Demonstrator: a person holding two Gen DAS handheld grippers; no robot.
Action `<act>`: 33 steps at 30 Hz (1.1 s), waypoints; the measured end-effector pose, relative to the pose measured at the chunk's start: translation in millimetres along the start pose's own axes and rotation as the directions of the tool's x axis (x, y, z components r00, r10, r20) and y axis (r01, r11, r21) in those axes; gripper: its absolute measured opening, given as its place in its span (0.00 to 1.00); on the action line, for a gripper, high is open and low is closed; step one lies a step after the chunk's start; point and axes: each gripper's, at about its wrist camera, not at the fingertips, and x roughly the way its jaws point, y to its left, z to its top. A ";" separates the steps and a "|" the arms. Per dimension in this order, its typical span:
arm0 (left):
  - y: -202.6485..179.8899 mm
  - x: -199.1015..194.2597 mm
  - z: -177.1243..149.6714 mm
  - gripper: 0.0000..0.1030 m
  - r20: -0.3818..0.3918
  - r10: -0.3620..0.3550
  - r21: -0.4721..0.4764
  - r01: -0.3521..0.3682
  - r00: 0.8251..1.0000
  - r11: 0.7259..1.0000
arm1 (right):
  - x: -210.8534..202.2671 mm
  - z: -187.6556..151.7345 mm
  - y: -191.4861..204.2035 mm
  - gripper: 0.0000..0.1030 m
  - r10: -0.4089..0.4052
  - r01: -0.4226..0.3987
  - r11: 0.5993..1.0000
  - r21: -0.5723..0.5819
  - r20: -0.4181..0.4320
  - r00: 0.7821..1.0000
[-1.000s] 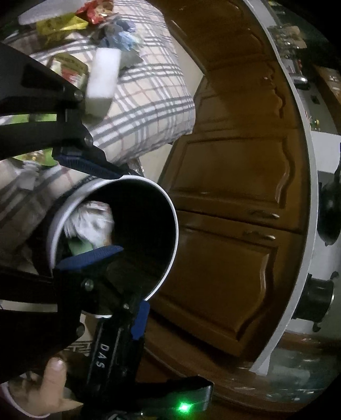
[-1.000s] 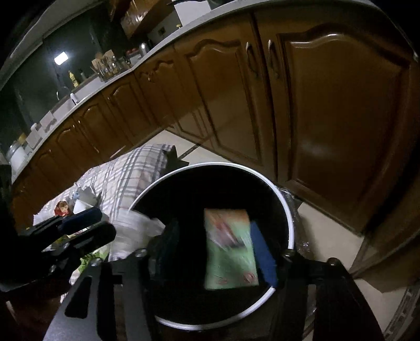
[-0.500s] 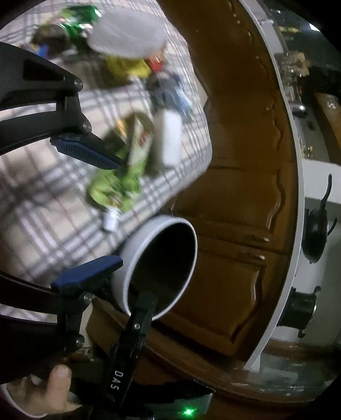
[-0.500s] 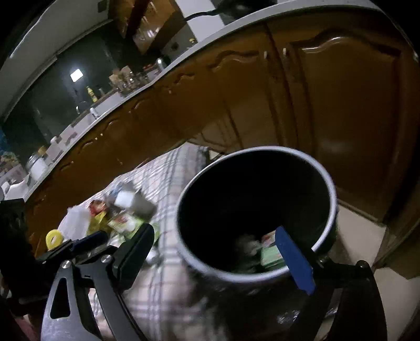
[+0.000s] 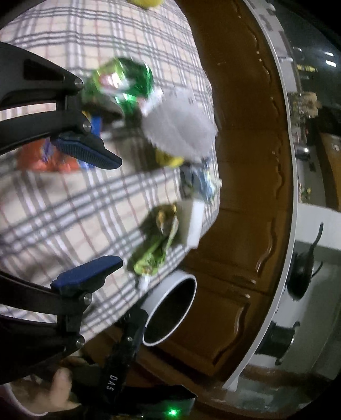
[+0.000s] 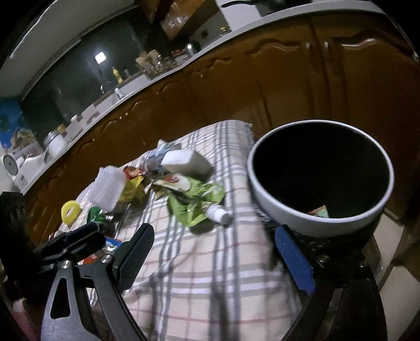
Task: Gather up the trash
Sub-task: 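Grasp the orange snack wrapper with the left tool while the right tool grasps the green pouch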
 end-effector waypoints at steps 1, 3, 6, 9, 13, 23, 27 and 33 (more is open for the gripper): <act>4.8 -4.0 -2.1 0.66 0.000 0.010 -0.008 -0.010 1.000 1.000 | 1.0 -0.6 3.4 0.92 0.001 -0.001 1.000 -0.011 -0.001 1.000; 12.2 -11.2 -4.4 0.66 -0.002 0.027 -0.023 -0.027 1.000 0.999 | 5.4 1.0 12.8 0.92 0.005 -0.005 0.999 -0.045 -0.004 1.000; 25.3 -20.5 -6.1 0.66 -0.009 0.045 -0.053 -0.045 0.999 0.998 | 12.2 4.0 25.6 0.92 0.009 -0.010 0.995 -0.095 -0.012 1.000; 37.8 -30.5 -6.5 0.71 -0.004 0.066 -0.086 -0.066 0.998 0.994 | 23.9 8.7 38.0 0.92 0.014 -0.018 0.989 -0.145 -0.028 1.000; 47.1 -29.9 -9.7 0.74 -0.028 0.107 -0.098 -0.109 0.994 0.989 | 41.1 14.3 52.1 0.91 0.019 -0.030 0.974 -0.226 -0.052 0.998; 55.3 3.4 -15.1 0.72 -0.127 0.102 -0.129 -0.119 0.987 0.984 | 90.4 24.9 65.1 0.86 -0.062 0.007 0.917 -0.399 -0.126 0.990; 47.0 20.3 -15.2 0.50 -0.155 0.104 -0.081 -0.117 0.982 0.990 | 106.9 23.1 67.0 0.70 -0.102 0.024 0.900 -0.435 -0.156 0.983; 39.3 26.1 -14.4 0.11 -0.149 0.062 -0.052 -0.070 0.987 0.996 | 101.1 26.8 63.3 0.21 -0.092 0.031 0.916 -0.400 -0.133 0.987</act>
